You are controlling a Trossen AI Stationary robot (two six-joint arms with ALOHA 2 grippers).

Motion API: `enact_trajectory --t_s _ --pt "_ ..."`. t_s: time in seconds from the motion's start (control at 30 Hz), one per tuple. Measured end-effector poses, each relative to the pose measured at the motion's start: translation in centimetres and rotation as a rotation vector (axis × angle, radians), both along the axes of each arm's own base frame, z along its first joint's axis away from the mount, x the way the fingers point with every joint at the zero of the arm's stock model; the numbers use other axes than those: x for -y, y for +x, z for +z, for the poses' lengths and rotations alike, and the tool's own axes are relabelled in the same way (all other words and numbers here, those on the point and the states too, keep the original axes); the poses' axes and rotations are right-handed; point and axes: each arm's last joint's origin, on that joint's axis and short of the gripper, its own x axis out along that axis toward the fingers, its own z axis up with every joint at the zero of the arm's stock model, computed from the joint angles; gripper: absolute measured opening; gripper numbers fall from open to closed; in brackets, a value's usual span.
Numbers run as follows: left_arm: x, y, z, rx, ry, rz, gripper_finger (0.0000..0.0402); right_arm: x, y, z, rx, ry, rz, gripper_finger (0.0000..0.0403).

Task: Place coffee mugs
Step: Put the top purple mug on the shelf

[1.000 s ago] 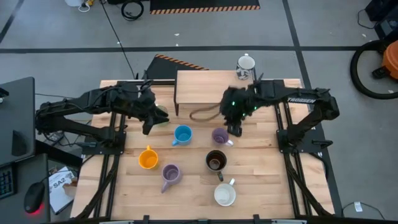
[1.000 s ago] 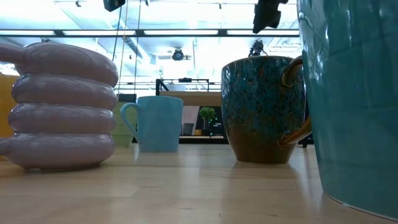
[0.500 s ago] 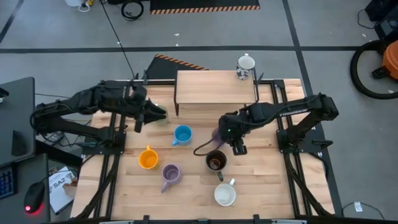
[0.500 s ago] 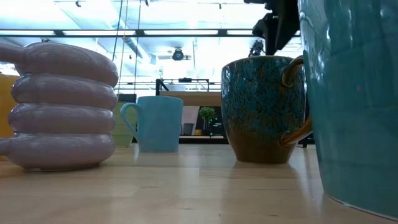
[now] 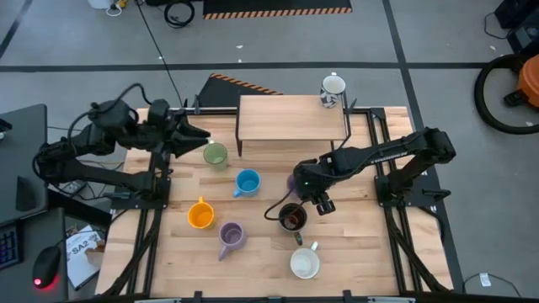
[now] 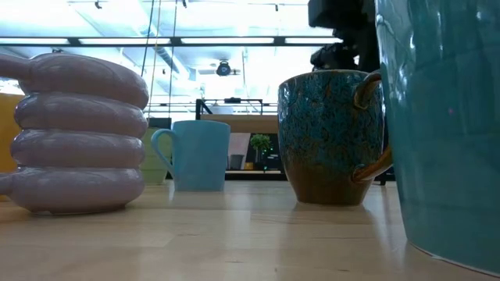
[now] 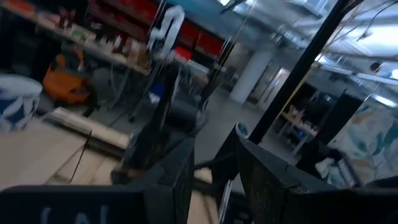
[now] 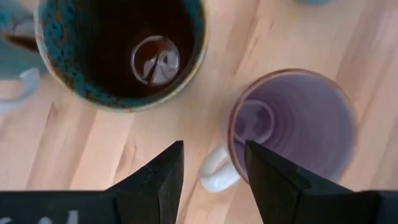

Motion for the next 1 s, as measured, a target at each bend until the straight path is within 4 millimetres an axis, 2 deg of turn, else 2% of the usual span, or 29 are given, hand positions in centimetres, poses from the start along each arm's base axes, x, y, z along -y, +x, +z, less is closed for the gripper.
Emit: enact_trajectory --t_s 0.27,0.47,0.77,1.0 --pt "0.0 -0.2 0.1 0.007 0.000 0.007 0.0128 0.1 1.4 -3.1 -0.098 -0.036 -0.009 0.0161" --pt "0.0 -0.2 0.1 0.006 -0.021 0.006 0.0128 0.1 2.0 -4.6 -0.152 -0.029 -0.057 0.0120" --pt "0.0 -0.2 0.0 0.002 -0.021 0.006 0.0128 0.4 2.1 -4.6 -0.152 -0.010 -0.099 0.0029" --pt "0.0 -0.2 0.0 0.001 -0.021 0.006 0.0128 1.5 2.1 -3.9 -0.197 0.036 -0.181 0.0025"
